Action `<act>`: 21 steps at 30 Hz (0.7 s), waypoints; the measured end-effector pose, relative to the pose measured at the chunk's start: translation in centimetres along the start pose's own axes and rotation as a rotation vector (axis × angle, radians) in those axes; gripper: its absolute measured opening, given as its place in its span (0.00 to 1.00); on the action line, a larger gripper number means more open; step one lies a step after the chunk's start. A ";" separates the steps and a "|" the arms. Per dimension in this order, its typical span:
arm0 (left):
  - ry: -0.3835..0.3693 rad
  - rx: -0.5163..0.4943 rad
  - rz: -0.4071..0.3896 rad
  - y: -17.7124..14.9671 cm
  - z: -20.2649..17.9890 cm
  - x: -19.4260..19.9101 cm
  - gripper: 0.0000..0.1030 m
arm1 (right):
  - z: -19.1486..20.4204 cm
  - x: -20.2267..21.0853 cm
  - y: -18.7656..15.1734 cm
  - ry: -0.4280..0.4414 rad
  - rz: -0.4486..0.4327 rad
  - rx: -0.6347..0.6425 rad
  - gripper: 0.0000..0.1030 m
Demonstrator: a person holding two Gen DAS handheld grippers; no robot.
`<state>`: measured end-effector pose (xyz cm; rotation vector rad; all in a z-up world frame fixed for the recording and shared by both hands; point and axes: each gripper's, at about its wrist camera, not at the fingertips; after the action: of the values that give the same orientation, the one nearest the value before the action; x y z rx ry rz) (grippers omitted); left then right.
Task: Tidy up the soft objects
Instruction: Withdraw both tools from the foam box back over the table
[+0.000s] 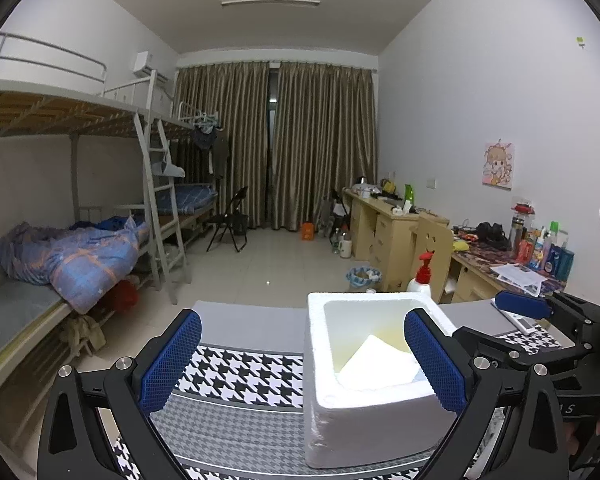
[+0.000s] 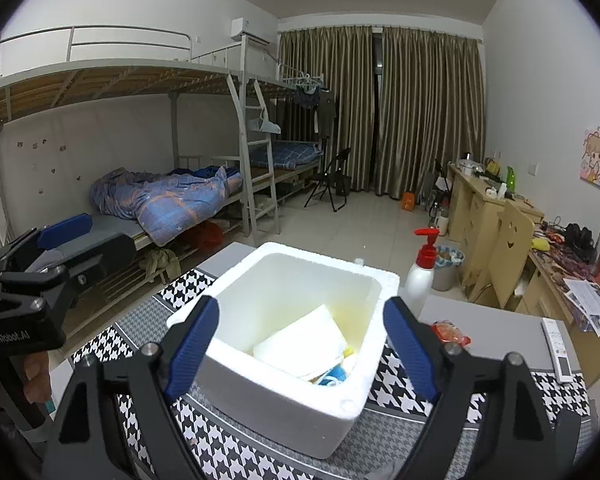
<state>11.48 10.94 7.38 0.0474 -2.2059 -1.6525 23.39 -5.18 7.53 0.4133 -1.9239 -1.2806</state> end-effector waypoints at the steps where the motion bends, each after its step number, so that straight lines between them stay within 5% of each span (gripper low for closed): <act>1: -0.002 -0.001 -0.001 0.0 -0.1 0.2 0.99 | 0.0 0.3 -0.1 0.000 -0.005 -0.004 0.85; 21: -0.058 -0.026 -0.034 -0.1 -2.0 3.6 0.99 | -0.7 3.8 -1.3 -0.052 -0.052 -0.016 0.88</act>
<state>8.78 8.17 8.78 0.0311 -2.2374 -1.7207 21.25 -8.62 8.11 0.4283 -1.9565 -1.3515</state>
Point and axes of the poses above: each gripper's, at about its wrist camera, not at the fingertips, and x roughly against the way its jaws point, z to its left, y to its top, and after that the axes turned 11 degrees about x, right-handed
